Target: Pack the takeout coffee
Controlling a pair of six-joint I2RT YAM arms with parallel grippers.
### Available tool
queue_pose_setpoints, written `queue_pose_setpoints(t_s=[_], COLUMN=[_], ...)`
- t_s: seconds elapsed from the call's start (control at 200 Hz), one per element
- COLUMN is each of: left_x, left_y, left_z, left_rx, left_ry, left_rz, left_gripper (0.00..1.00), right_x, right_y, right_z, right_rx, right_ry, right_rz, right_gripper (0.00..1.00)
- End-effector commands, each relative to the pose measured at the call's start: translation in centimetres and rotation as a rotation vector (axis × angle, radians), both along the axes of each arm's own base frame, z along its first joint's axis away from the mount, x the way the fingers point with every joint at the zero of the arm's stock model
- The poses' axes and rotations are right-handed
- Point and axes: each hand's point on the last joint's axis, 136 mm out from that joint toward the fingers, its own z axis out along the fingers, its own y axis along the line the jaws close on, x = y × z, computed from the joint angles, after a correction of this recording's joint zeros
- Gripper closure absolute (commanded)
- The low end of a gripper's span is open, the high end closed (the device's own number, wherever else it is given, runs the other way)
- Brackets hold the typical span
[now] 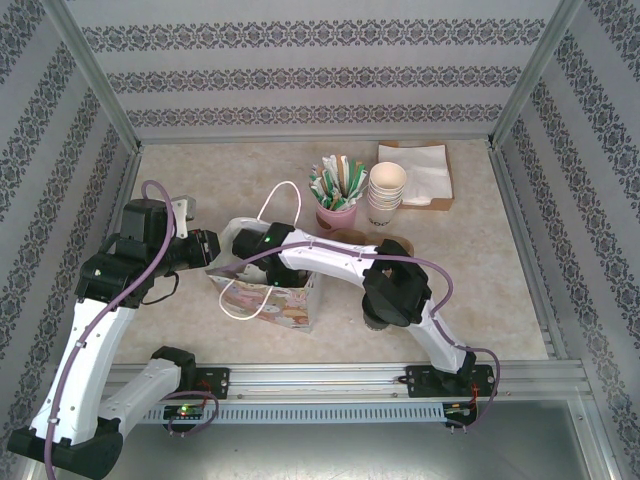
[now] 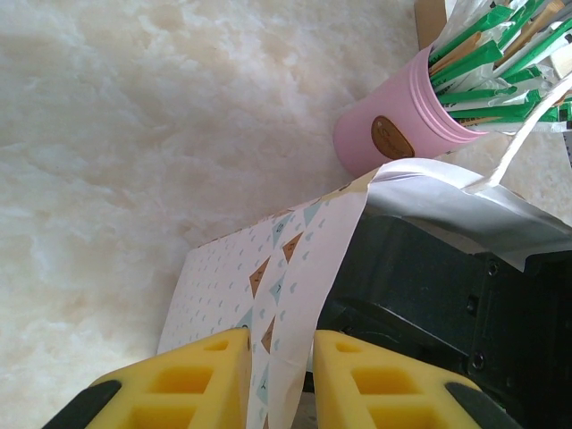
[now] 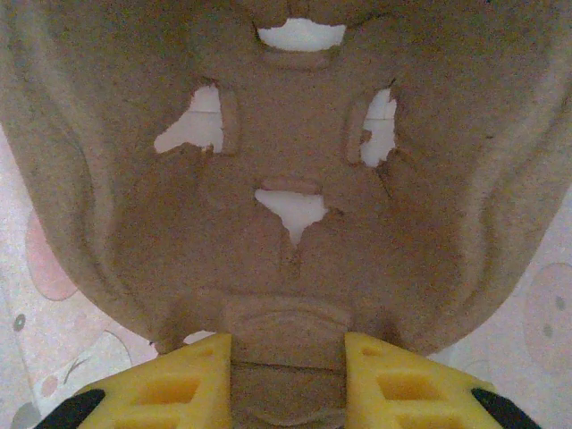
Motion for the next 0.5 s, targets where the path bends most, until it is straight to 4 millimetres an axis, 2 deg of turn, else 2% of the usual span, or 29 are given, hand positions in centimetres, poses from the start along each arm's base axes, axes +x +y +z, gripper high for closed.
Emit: queue_pose_setpoints(t_s=[0.0,0.145,0.235,0.375,0.495], left_x=[0.4,0.3,0.2,0.1,0.0], left_y=[0.0,0.0,0.1,0.1,0.1], left_z=[0.4,0.3,0.4,0.6,0.6], left_rx=[-0.023,-0.022,-0.020,-0.022,-0.025], left_ry=[-0.025,-0.021,-0.026,-0.032,-0.030], left_rz=[0.013,0.015,0.016,0.020,0.021], left_gripper=[0.75,0.75,0.75,0.75,0.75], right_x=[-1.1,-0.7,-0.7,-0.3,0.0], right_y=[-0.1,0.6,1.5,2.7,3.0], right_z=[-4.2,-2.7,-1.2,1.0,2.4], right_rx=[-0.057,-0.006,0.046,0.116,0.139], right_ry=[0.024,0.002,0.001,-0.021,-0.041], right_rz=[0.021,0.012,0.006,-0.001,-0.002], right_gripper=[0.66,0.56,0.46,0.36,0.35])
